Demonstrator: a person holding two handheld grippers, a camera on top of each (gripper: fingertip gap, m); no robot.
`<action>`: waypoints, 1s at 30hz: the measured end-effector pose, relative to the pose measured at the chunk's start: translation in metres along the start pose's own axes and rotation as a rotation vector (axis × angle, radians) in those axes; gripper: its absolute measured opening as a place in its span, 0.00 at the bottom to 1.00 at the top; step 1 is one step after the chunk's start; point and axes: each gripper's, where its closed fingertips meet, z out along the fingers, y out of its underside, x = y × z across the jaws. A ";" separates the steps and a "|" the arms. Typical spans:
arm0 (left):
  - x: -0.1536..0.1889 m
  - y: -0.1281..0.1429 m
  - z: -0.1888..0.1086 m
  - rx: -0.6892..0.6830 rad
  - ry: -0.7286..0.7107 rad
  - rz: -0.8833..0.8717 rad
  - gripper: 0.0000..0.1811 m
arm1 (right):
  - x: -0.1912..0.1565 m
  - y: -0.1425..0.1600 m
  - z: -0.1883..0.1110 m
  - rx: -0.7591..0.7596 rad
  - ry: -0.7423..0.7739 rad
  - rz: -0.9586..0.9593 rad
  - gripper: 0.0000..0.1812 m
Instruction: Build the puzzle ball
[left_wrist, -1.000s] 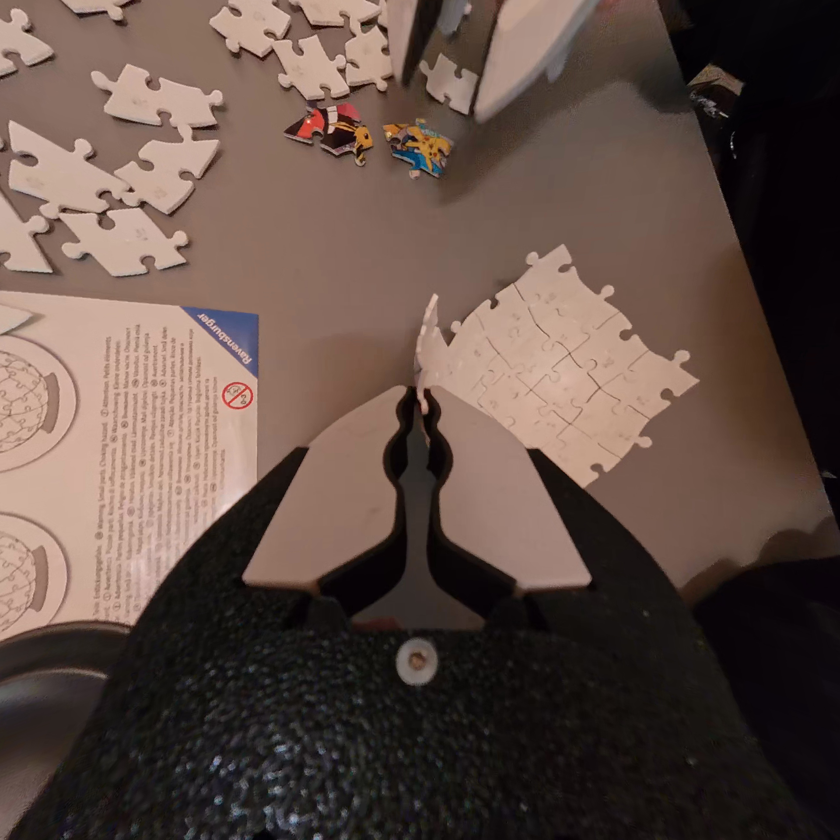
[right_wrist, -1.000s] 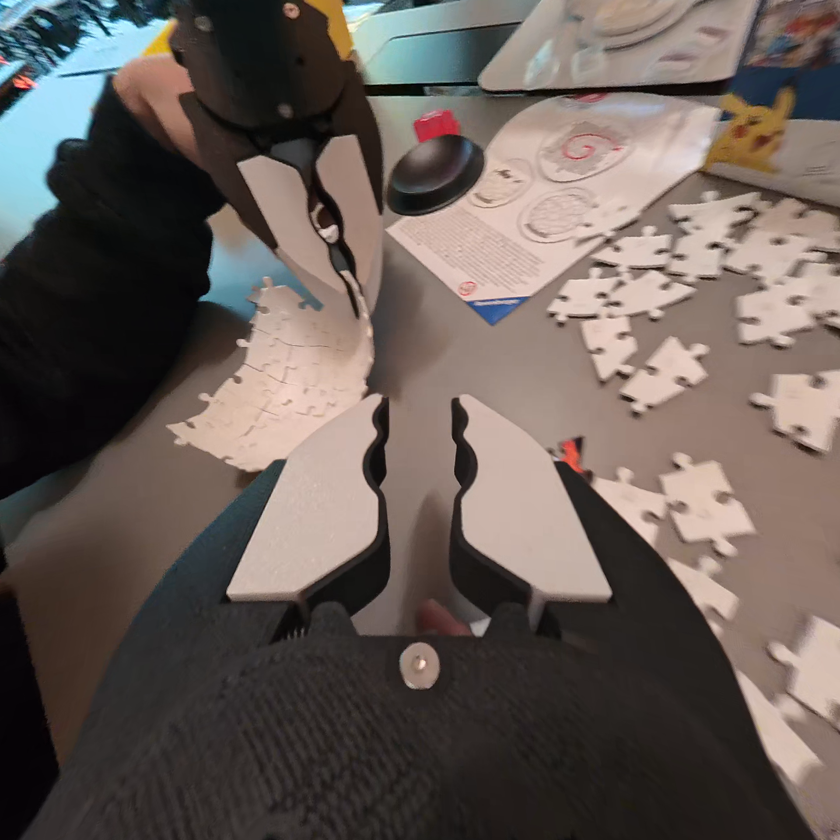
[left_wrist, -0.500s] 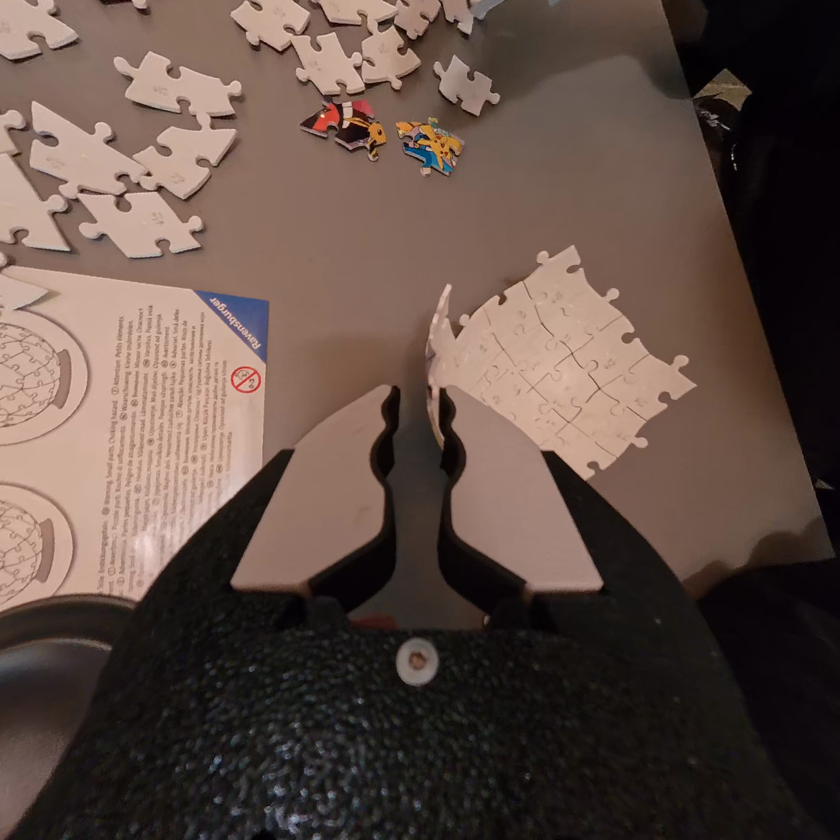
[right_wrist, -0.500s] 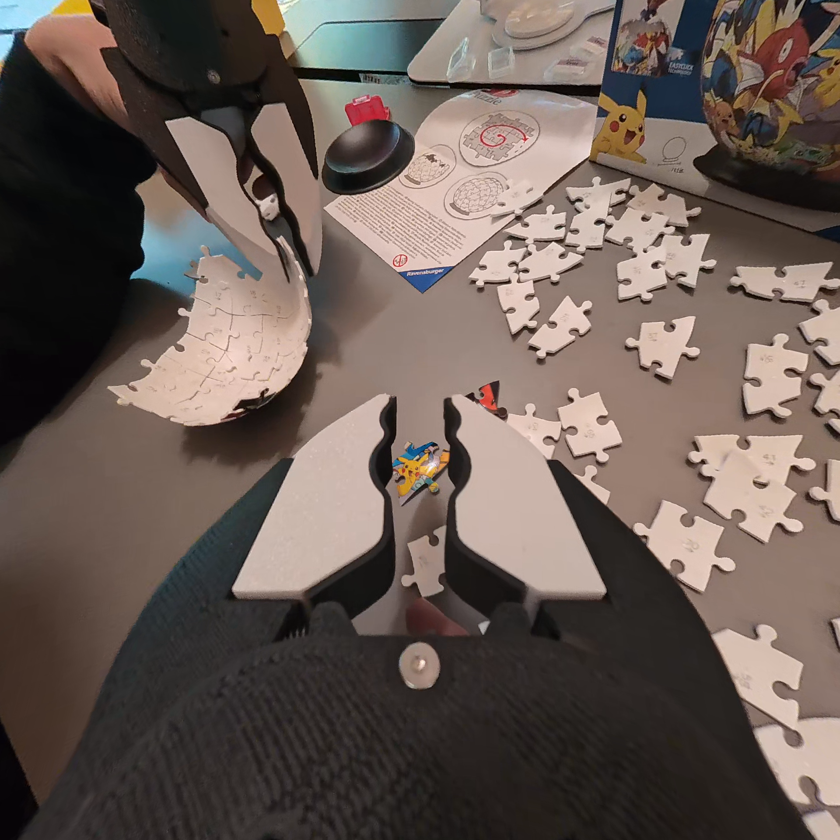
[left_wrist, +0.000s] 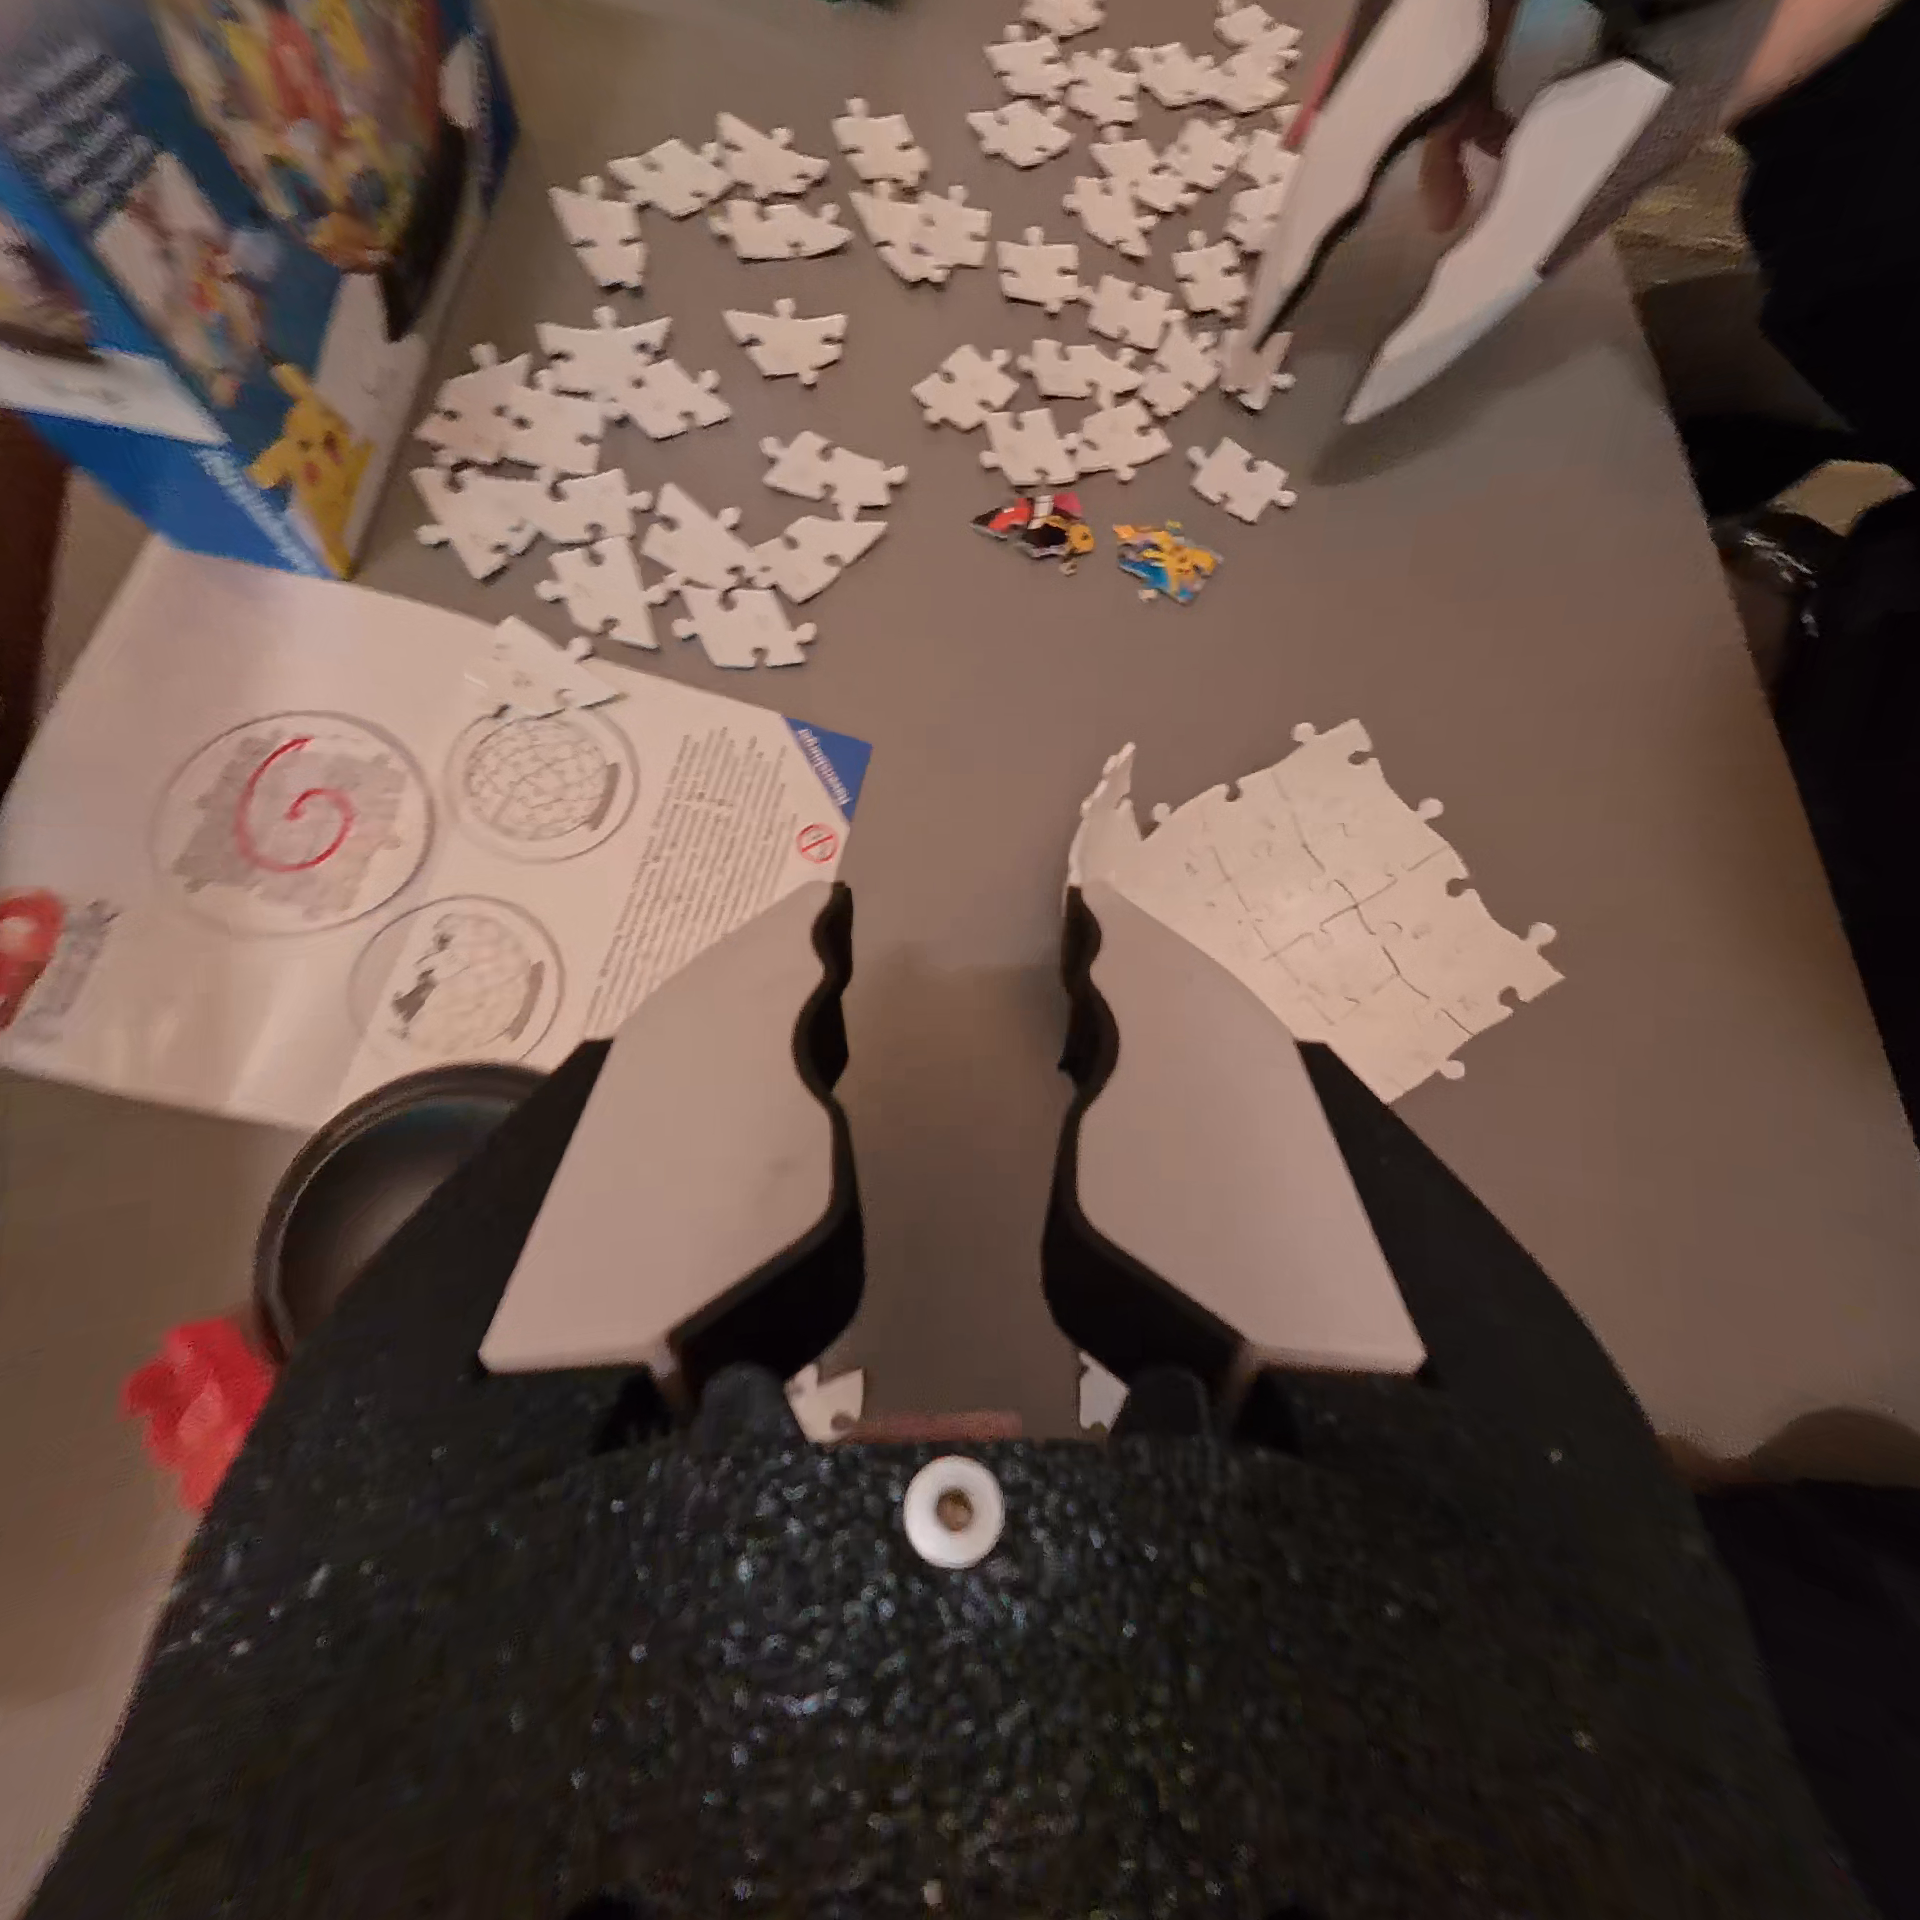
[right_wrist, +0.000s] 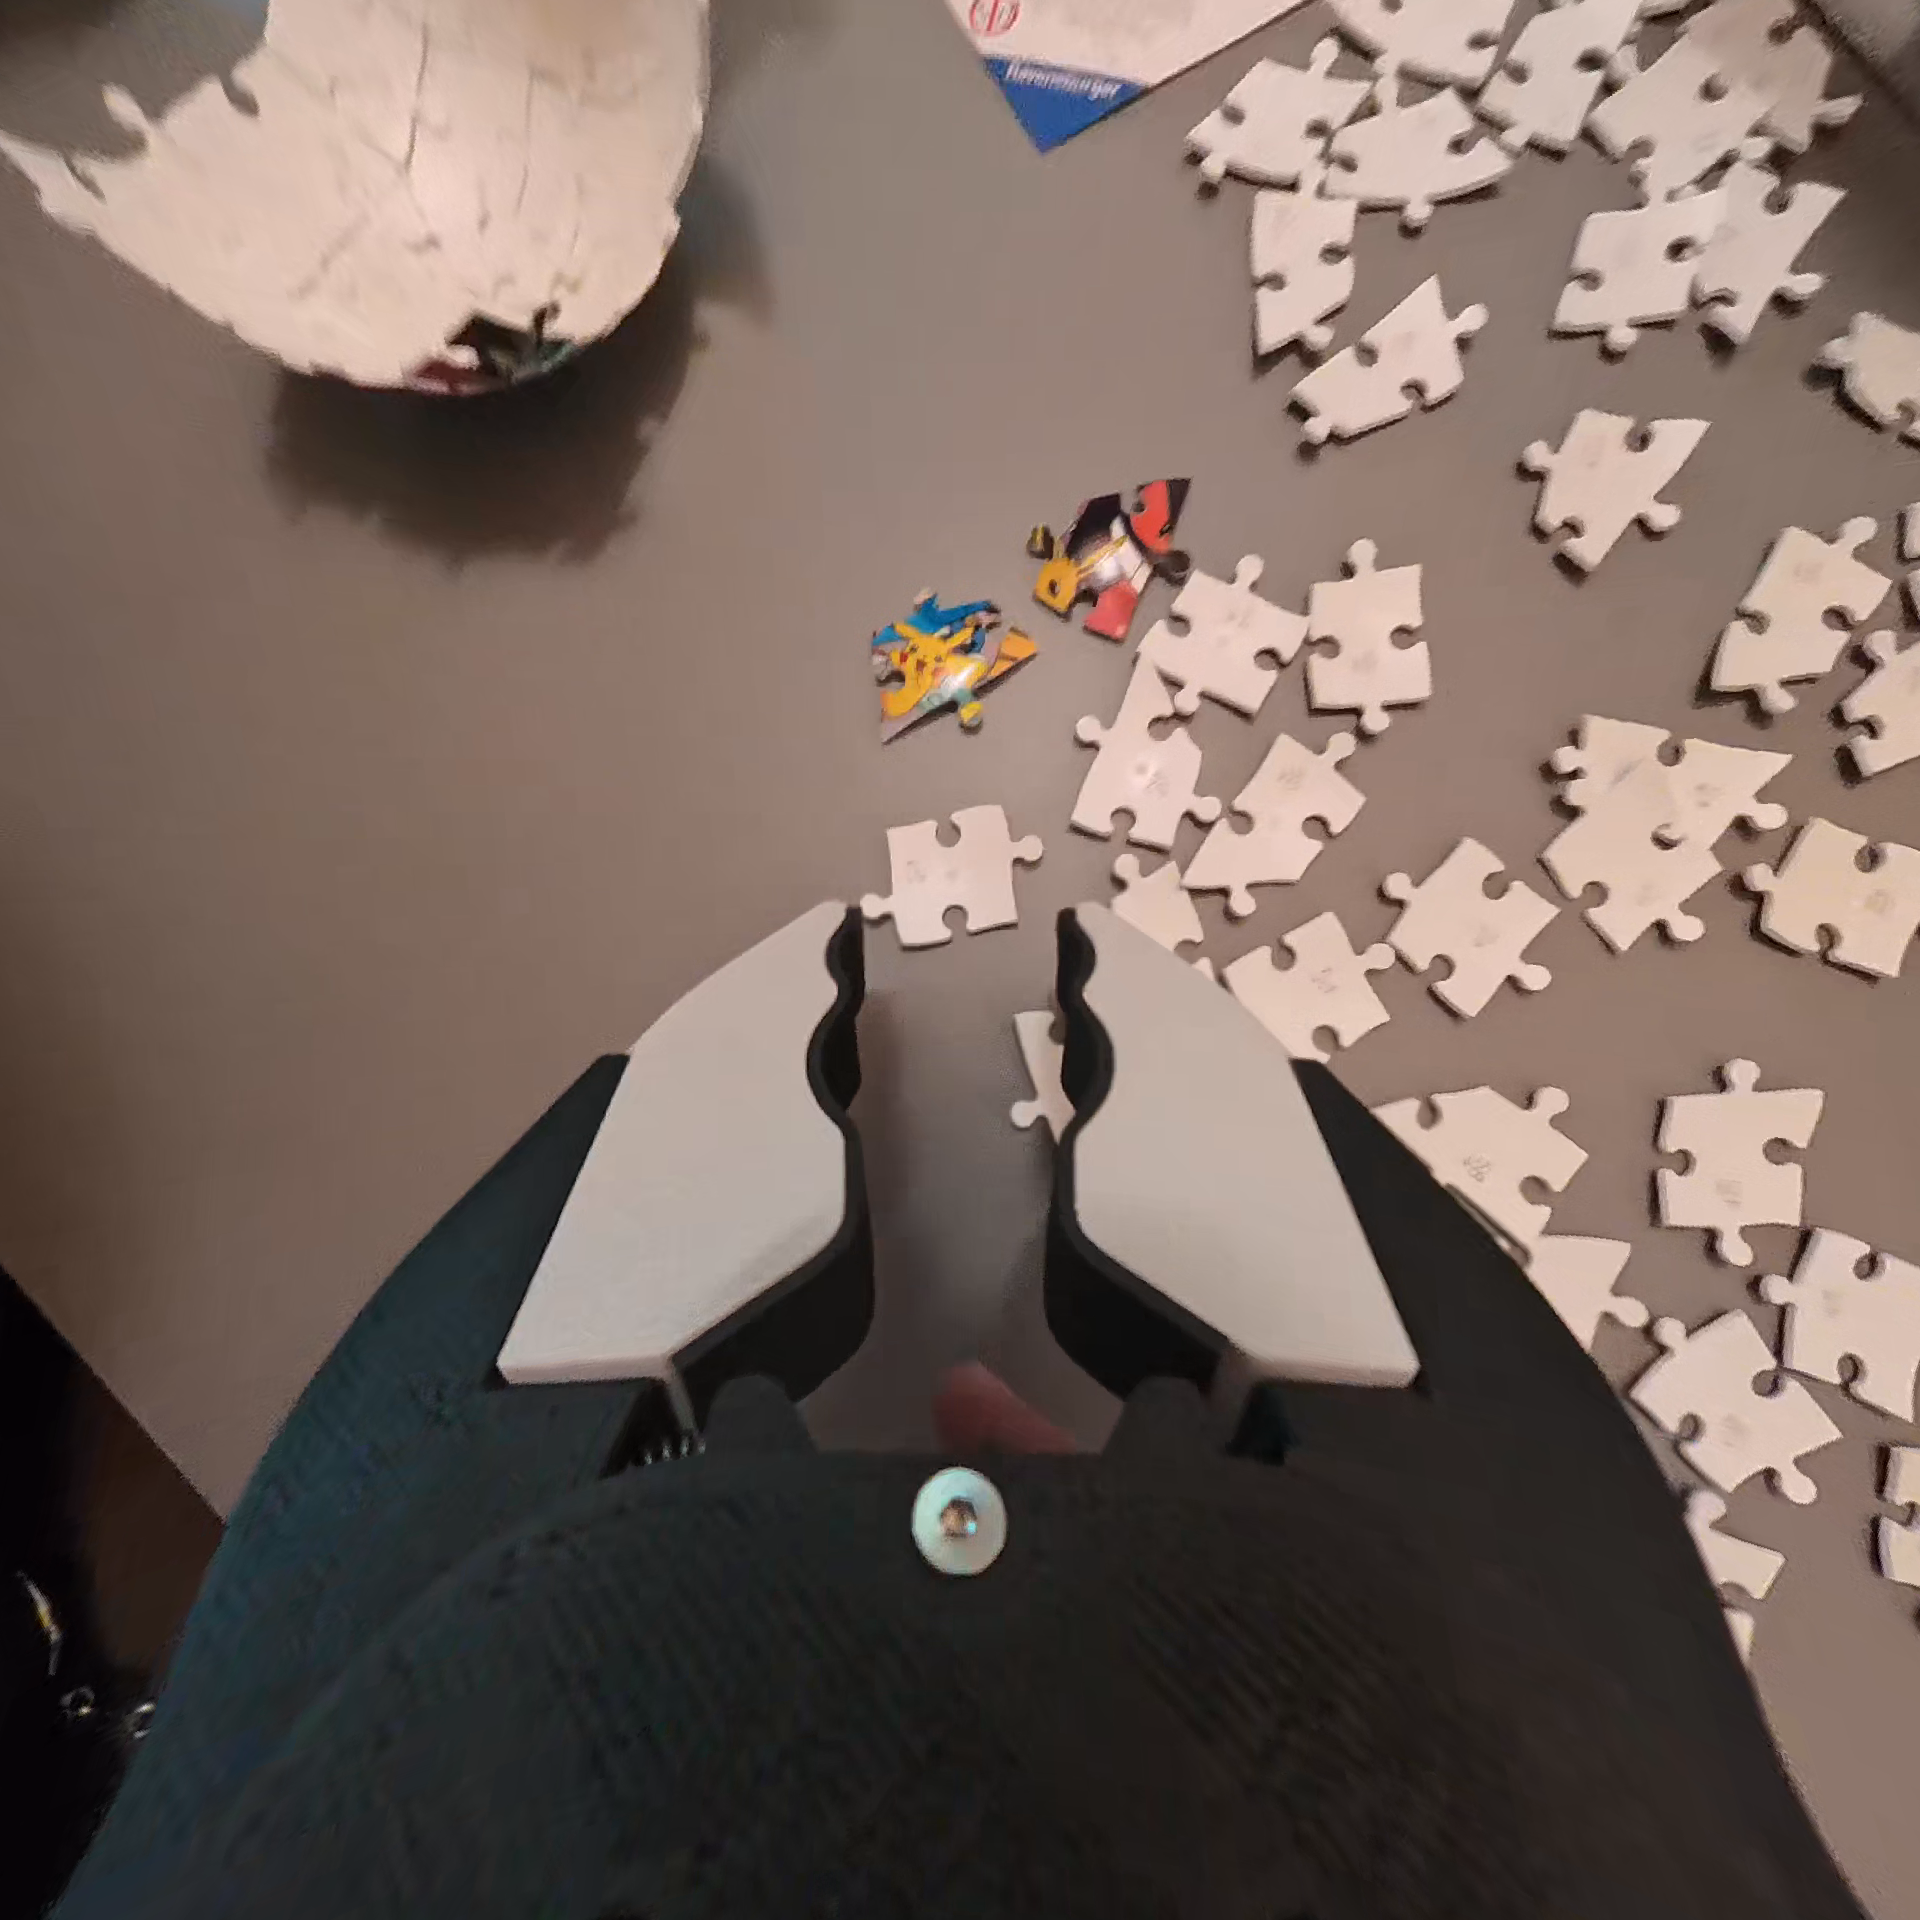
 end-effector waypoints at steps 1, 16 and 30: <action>-0.004 0.001 -0.005 -0.008 -0.036 -0.018 0.21 | -0.001 0.003 0.002 -0.013 0.009 -0.018 0.20; 0.033 0.128 -0.038 -0.405 -0.288 -0.111 0.25 | 0.001 -0.033 0.000 0.133 0.134 -0.196 0.31; 0.064 0.139 0.010 -0.415 -0.282 -0.051 0.18 | -0.010 -0.032 0.005 0.191 0.106 -0.223 0.31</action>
